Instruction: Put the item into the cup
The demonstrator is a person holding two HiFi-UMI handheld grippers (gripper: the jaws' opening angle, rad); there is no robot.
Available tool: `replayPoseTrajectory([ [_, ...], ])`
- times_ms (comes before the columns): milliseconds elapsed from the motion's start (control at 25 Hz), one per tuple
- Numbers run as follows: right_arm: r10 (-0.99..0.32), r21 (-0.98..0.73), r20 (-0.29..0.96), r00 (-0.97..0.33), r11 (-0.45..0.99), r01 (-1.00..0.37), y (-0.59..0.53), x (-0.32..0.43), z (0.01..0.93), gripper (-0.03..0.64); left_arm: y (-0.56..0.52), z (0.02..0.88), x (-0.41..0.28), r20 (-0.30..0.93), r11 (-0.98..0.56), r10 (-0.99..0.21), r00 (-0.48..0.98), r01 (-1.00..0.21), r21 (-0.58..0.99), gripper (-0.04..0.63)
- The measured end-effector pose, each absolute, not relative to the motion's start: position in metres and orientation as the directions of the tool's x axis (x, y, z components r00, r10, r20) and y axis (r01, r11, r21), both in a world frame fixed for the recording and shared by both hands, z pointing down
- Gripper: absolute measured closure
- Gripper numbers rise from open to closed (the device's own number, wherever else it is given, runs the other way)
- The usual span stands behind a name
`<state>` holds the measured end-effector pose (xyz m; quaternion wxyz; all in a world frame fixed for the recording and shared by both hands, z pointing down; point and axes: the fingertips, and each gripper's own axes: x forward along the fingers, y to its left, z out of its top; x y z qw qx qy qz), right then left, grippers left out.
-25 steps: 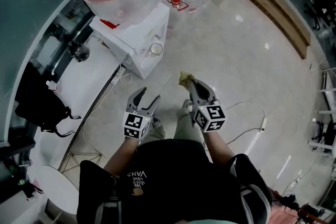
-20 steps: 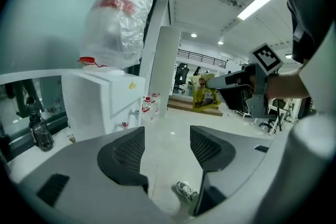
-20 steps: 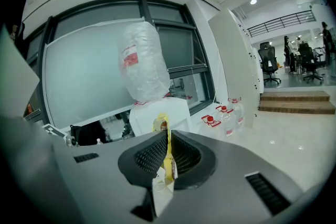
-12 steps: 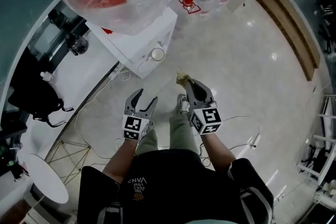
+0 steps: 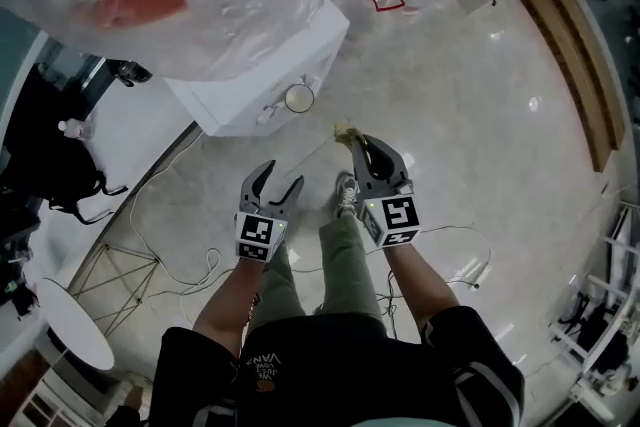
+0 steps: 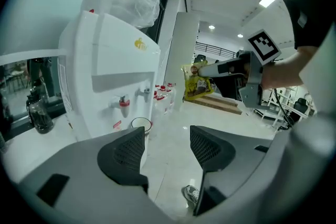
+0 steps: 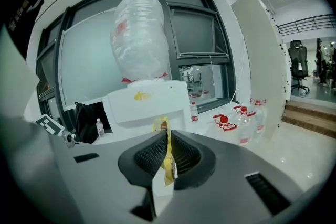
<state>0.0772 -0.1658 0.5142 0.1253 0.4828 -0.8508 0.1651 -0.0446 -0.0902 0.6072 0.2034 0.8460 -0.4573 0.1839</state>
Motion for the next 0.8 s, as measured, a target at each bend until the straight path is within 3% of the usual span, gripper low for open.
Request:
replayPoseTrajectory([
  [320, -0.741, -0.127, 0.368, -0.561, 0.558, -0.820, -0.207, 0.065, 0.594, 0.566, -0.126, 0.679, -0.043, 0.532, -0.457, -0.705, 0.468, -0.874, 0.163, 0.325],
  [800, -0.726, 0.009, 0.255, -0.639, 0.663, -0.749, -0.257, 0.026, 0.650, 0.566, -0.174, 0.753, -0.035, 0.527, -0.410, -0.735, 0.426, -0.899, 0.155, 0.325],
])
